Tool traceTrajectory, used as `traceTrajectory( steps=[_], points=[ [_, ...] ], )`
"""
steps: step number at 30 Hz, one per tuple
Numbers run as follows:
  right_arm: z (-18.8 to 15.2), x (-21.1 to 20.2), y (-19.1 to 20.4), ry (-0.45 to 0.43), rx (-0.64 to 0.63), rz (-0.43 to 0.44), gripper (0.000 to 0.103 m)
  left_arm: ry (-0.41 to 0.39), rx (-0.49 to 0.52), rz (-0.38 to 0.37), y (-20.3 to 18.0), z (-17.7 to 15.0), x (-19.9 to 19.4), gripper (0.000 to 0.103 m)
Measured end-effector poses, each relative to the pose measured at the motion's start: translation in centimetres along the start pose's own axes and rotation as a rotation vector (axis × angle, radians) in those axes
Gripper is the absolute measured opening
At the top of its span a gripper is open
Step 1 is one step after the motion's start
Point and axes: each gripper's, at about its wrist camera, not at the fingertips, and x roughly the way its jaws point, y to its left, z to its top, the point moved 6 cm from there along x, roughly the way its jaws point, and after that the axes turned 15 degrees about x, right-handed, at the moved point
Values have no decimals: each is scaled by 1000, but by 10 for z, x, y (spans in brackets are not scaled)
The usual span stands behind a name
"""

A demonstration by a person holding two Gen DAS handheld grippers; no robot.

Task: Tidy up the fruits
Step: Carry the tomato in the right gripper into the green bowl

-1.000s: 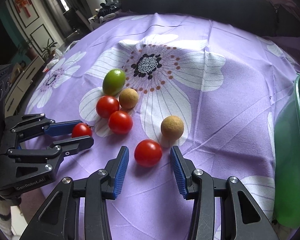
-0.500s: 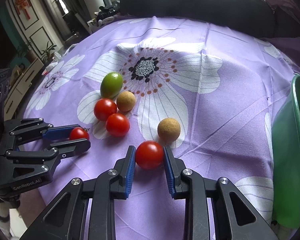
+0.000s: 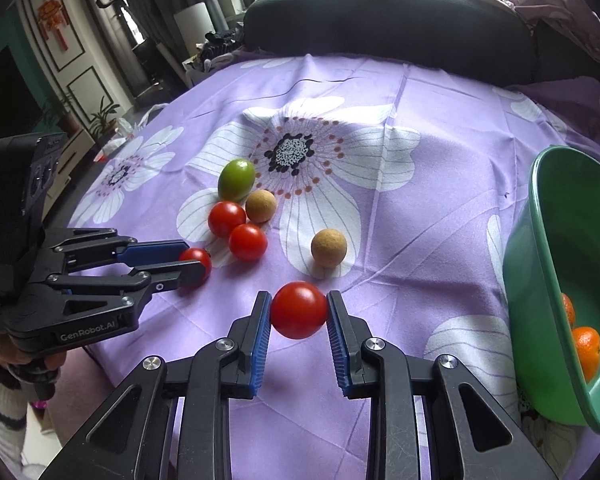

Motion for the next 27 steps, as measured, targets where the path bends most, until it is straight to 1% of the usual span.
traceTrajectory(
  steps=[3, 5, 6, 10, 15, 17, 21, 27],
  points=[
    [0, -1, 1, -2, 3, 4, 30, 5, 10, -2, -2, 1, 4, 26],
    [0, 0, 1, 1, 3, 4, 30, 20, 16, 17, -2, -2, 9, 24],
    [0, 0, 0, 0, 1, 5, 30, 8, 21, 23, -2, -1, 8, 25],
    [0, 1, -1, 1, 2, 8, 30, -16, -15, 8, 1, 0, 5, 24],
    [1, -1, -4, -7, 13, 12, 30, -46, -5, 2, -4, 5, -9, 24],
    [2, -5, -5, -19, 20, 17, 30, -61, -5, -3, -6, 9, -14, 24],
    [5, -18, -9, -47, 32, 26, 30, -101, 5, -38, -16, 24, -26, 24],
    [12, -44, -25, -108, 59, 16, 30, -135, 67, -62, -42, 52, -31, 24]
  ],
)
